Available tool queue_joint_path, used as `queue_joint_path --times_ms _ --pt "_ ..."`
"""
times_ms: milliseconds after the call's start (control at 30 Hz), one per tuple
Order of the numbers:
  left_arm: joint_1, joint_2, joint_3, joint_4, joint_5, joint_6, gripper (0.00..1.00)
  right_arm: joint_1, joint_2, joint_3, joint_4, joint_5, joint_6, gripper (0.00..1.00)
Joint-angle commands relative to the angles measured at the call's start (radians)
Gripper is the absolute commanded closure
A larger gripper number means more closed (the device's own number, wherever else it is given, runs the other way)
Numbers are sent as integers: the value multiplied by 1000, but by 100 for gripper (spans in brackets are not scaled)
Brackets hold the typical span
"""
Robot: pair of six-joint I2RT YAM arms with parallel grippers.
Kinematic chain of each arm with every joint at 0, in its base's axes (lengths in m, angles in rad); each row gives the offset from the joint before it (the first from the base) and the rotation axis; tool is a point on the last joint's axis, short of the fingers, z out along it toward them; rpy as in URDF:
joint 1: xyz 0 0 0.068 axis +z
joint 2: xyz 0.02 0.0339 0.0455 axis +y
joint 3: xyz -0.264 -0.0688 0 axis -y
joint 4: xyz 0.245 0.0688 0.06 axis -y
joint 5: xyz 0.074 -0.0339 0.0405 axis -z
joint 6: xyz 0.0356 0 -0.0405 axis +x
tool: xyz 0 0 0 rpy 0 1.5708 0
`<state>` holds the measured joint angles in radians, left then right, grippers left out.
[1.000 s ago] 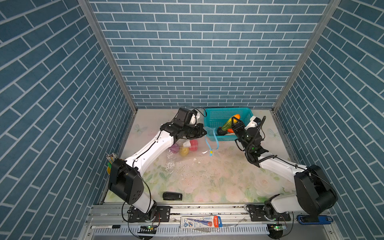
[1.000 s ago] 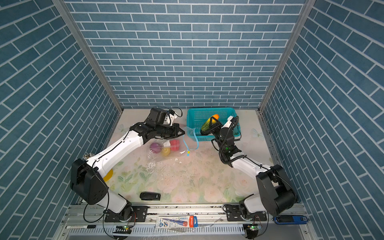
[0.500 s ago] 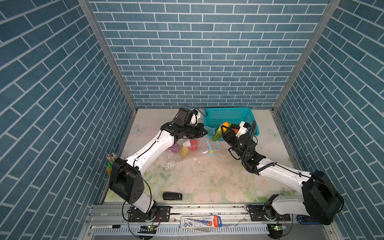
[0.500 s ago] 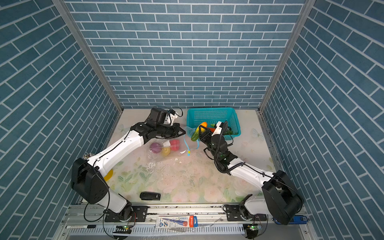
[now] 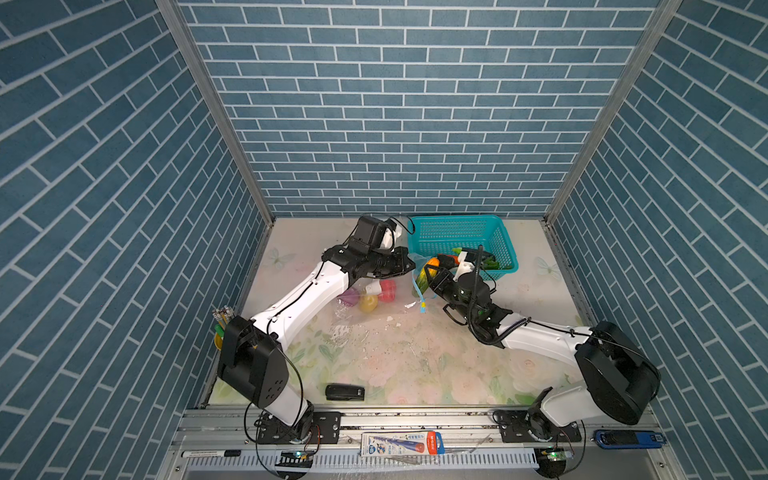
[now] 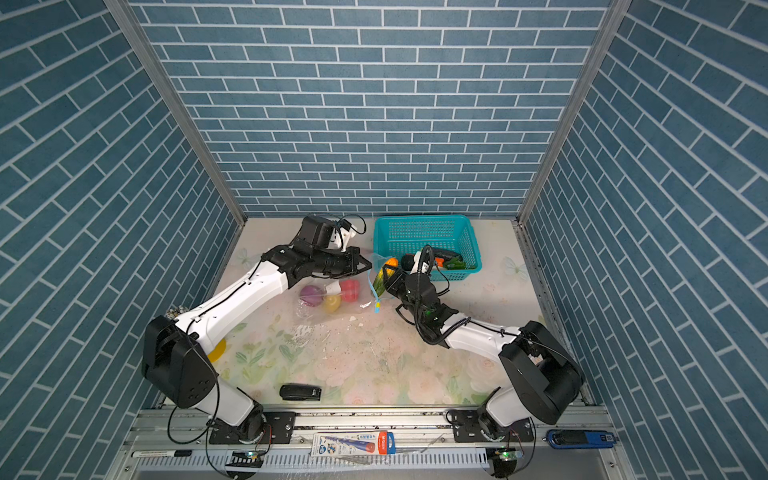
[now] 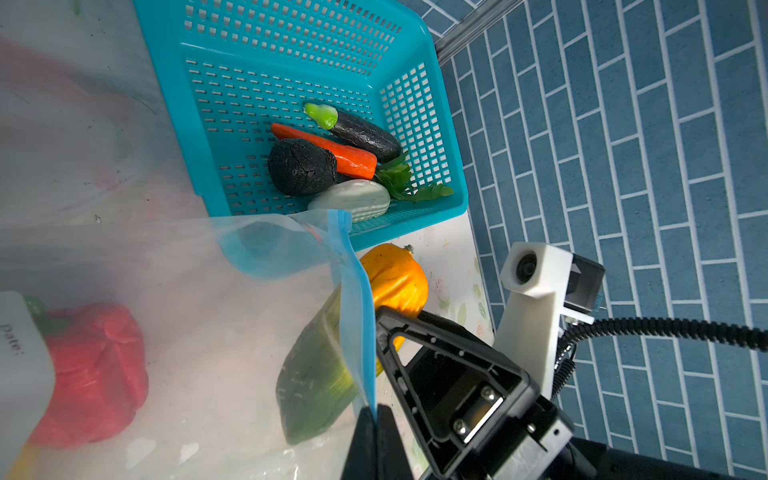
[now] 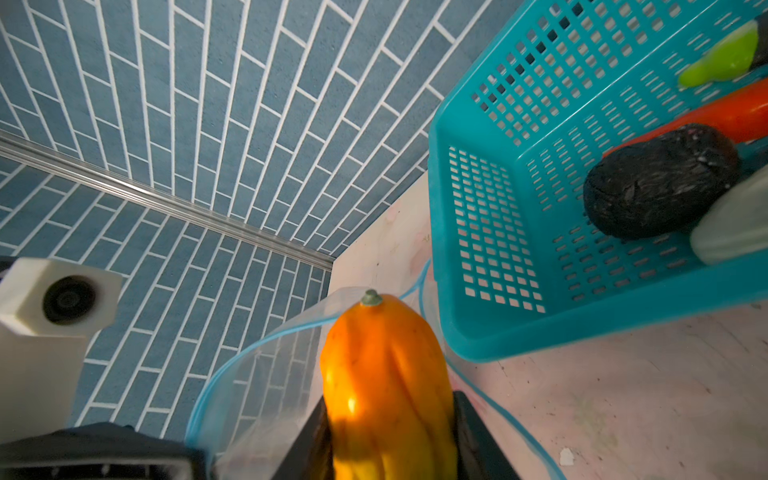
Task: Place the food in the zip-top bag and seal the zipper
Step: 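Carry the squash to the bag opening and lower it inside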
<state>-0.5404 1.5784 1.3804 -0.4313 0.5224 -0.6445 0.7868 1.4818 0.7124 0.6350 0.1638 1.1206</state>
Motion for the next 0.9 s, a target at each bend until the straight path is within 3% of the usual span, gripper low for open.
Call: queue_joint_path --times_ms 0,867 --pt "-6 -18 -18 11 10 2 100 9 16 56 12 -28 -9 59" --pt "-8 -23 -39 37 19 -12 100 49 120 89 -20 -102 -5 54"
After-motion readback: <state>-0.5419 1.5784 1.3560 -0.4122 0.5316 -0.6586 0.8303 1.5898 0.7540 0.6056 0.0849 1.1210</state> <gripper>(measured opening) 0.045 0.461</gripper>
